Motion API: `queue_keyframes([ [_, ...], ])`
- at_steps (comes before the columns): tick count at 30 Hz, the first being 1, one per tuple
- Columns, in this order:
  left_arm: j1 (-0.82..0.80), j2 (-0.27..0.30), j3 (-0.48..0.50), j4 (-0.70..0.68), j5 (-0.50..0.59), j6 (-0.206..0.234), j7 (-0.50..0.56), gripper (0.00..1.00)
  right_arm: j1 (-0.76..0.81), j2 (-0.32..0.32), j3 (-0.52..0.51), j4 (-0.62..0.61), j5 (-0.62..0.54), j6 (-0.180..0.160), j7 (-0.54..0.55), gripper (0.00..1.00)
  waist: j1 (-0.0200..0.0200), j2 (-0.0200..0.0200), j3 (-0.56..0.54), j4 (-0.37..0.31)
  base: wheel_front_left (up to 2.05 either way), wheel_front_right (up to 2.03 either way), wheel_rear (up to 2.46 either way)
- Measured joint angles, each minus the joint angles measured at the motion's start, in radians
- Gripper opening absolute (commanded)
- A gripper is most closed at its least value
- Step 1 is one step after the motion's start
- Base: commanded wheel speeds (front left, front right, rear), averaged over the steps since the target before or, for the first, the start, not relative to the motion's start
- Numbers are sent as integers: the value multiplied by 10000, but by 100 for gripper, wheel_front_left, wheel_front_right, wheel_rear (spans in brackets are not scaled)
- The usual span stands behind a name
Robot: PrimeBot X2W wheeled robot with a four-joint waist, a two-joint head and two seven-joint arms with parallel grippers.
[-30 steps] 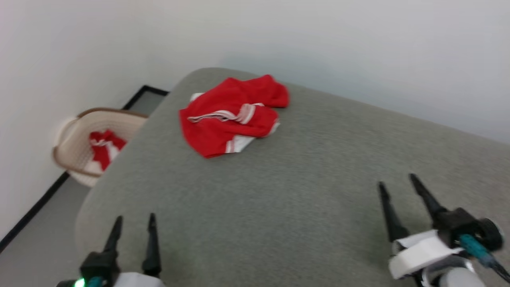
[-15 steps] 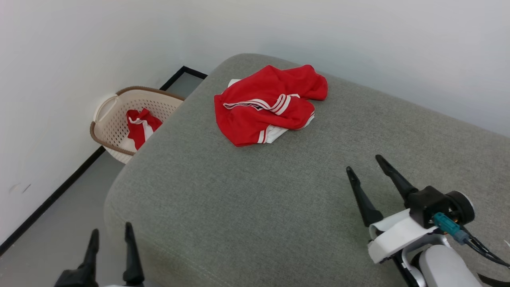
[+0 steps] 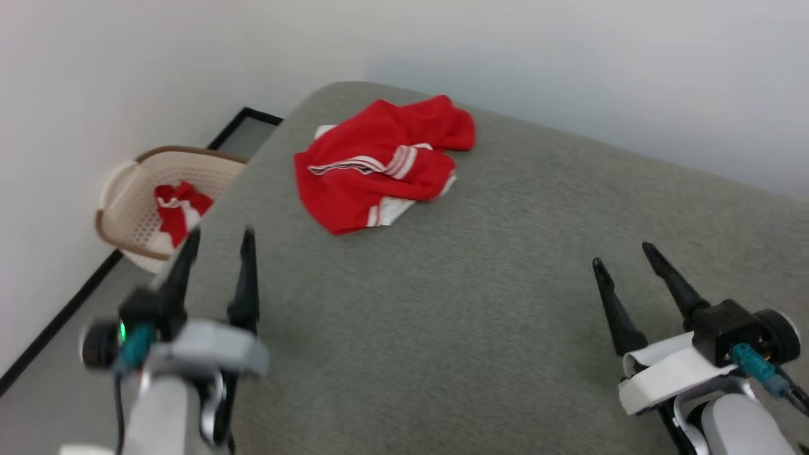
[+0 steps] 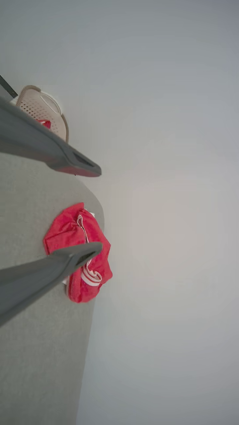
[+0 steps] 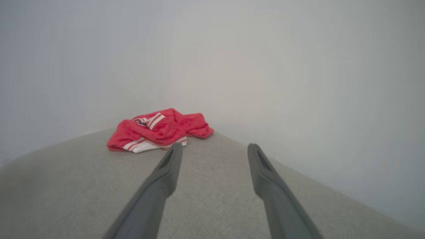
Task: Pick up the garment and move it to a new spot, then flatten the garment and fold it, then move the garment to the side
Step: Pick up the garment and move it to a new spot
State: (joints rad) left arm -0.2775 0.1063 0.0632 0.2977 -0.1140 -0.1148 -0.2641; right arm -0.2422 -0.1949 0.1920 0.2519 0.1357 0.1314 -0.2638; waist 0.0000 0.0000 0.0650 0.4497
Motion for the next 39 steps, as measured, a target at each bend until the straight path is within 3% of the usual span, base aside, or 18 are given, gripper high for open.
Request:
queue_keyframes([
  [5,-2152,769,-523,1770,-169,-98,0,100,-251,-121,-100,-226,27,0,-2,100,0,0,341,-713,0,0,0],
  [9,-4103,1315,-1154,3429,-1484,-144,614,100,-543,-173,-148,-391,104,0,0,100,0,1,858,-1364,0,0,0],
  [15,-6025,2715,-1916,5411,-3687,-142,3093,100,-1152,-15,-184,-579,213,0,0,100,1,0,1901,-2509,0,0,0],
  [22,-6892,3925,-2894,6445,-5503,-142,6606,100,-1337,232,-23,-690,247,0,-2,100,0,0,2951,-3890,0,0,0],
  [26,-7274,4589,-2995,7072,-5833,-142,7733,100,-1490,186,-38,-867,267,0,0,100,0,1,3542,-4490,0,0,0],
  [32,-7729,4941,-2911,7862,-5950,-84,8004,100,-1597,148,-113,-1024,316,0,0,100,0,0,4279,-5213,0,0,0],
  [33,-7740,4993,-2869,7973,-6000,-84,7998,95,-1605,159,-102,-1043,311,0,0,100,0,1,4348,-5321,0,0,0],
  [36,-7826,5122,-2859,8184,-6040,-84,7896,12,-1603,169,-86,-1099,286,0,0,100,0,0,4471,-5593,0,0,0],
  [37,-7827,5152,-2882,8199,-6036,-82,7749,0,-1596,173,-82,-1108,265,0,0,100,0,0,4470,-5651,0,0,0],
  [39,-7820,5104,-2945,8205,-6021,-84,7327,0,-1578,167,-94,-1118,230,0,0,100,0,1,4393,-5704,0,0,0],
])
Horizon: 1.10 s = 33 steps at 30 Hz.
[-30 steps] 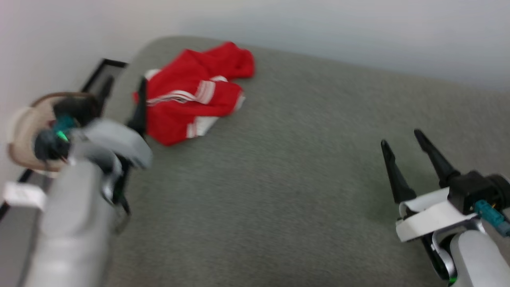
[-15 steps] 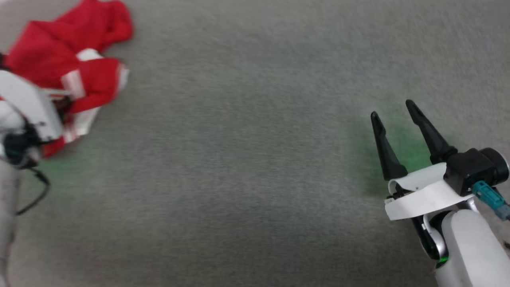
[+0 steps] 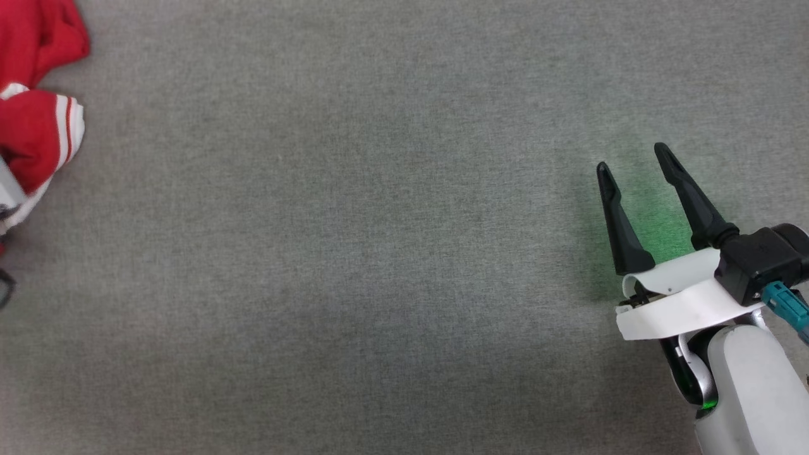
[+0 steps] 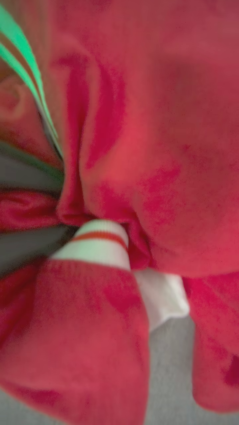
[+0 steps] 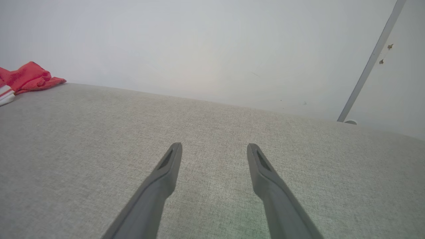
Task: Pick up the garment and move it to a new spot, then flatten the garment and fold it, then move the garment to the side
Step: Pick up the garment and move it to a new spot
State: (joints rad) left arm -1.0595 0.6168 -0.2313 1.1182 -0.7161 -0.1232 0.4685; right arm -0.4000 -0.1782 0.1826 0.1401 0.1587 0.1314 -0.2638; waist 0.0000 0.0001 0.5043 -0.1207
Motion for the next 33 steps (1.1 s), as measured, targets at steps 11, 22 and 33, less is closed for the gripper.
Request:
queue_keyframes([
  [11,920,-1306,-617,-2034,-1580,-59,-966,0,657,226,-23,368,73,0,0,100,0,0,-1362,57,0,0,0],
  [22,1759,-1653,-2472,-6500,-3219,-56,-410,0,1303,610,-514,401,176,0,0,100,1,-1,-2737,-4,0,0,0],
  [33,1161,-3484,-4180,-7357,-3323,-56,59,0,1242,1045,-897,267,470,0,0,100,0,-1,-2642,-1280,0,0,0],
])
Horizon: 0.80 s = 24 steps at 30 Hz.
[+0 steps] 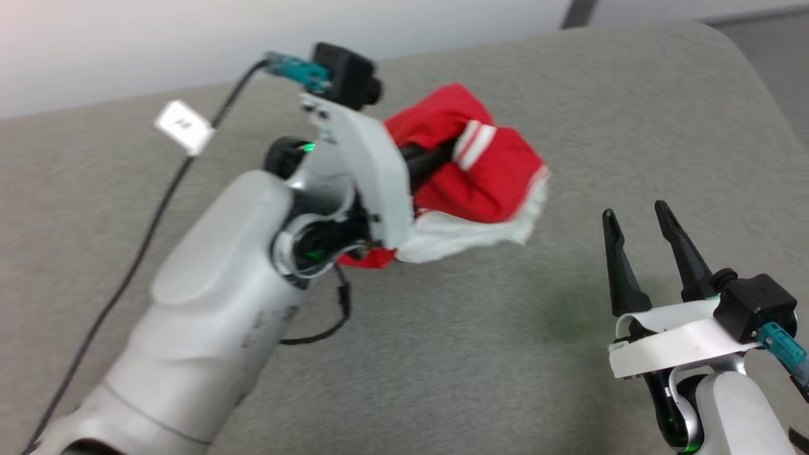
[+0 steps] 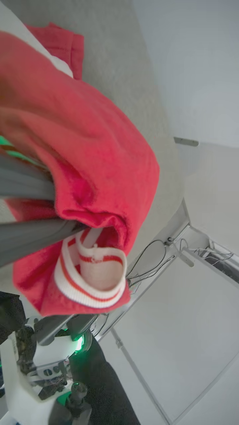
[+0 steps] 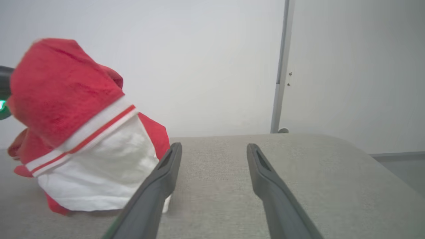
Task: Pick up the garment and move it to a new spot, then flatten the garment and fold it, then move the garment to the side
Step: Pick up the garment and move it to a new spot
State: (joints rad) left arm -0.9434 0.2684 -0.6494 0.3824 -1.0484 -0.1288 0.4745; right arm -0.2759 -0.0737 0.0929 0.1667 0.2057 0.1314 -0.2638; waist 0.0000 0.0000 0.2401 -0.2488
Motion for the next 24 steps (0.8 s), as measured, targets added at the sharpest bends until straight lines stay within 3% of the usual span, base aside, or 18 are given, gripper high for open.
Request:
queue_keyframes([
  [5,-585,-462,-466,1097,132,0,-213,0,-17,165,-138,29,244,0,0,100,0,0,288,-860,0,0,0],
  [14,-1658,-13,-1124,4598,1402,0,-1365,0,42,199,-217,73,1294,0,0,100,0,0,849,-2496,0,0,0],
  [19,-2282,171,-2472,5772,2527,-2,-1609,0,210,198,-380,-65,1576,-2,-2,100,0,0,1346,-2987,0,0,0],
  [24,-2777,481,-4410,5981,3484,-29,-1524,0,208,203,-374,-199,1747,0,0,100,0,0,1838,-3217,0,0,0],
])
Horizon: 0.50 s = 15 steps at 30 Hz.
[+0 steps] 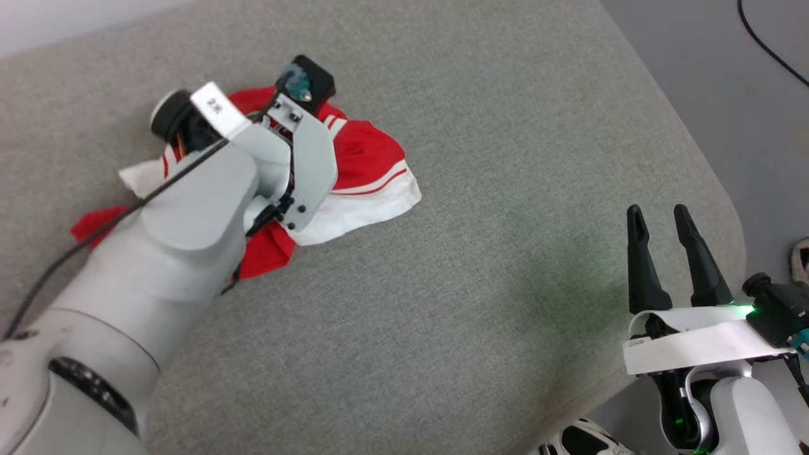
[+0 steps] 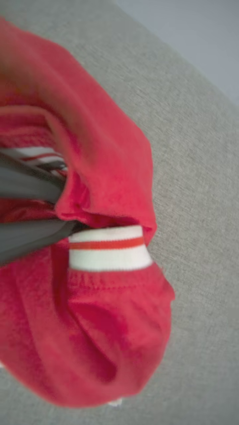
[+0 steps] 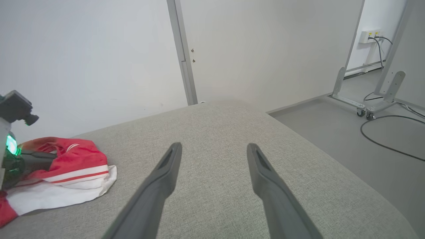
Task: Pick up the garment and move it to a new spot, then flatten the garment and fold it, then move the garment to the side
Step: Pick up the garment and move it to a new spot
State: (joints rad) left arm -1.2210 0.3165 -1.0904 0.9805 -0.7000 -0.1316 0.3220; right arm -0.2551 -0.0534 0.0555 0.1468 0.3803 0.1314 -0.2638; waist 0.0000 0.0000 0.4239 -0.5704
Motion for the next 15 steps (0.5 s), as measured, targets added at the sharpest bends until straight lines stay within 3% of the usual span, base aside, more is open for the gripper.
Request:
queue_keyframes([
  [7,-529,334,-1152,-282,-763,-2,602,0,-186,2,232,-81,151,0,0,100,0,0,410,-144,0,0,0],
  [8,-564,403,-1220,-362,-890,-2,602,5,-243,2,280,-86,153,0,0,100,0,0,428,-153,0,0,0],
  [10,-583,537,-1287,-382,-1225,-17,303,46,-330,6,428,-58,148,0,0,100,0,0,403,-155,0,0,0],
  [12,-534,652,-1363,-368,-1394,-36,-115,95,-432,6,612,56,82,0,0,100,0,0,305,-154,0,0,0],
  [13,-499,679,-1406,-370,-1461,-35,-322,100,-441,17,631,92,-15,0,-2,100,0,0,239,-145,0,0,0],
  [15,-490,700,-1473,-435,-1628,-29,-734,100,-430,12,560,155,-242,0,0,100,0,0,126,-53,0,0,0],
])
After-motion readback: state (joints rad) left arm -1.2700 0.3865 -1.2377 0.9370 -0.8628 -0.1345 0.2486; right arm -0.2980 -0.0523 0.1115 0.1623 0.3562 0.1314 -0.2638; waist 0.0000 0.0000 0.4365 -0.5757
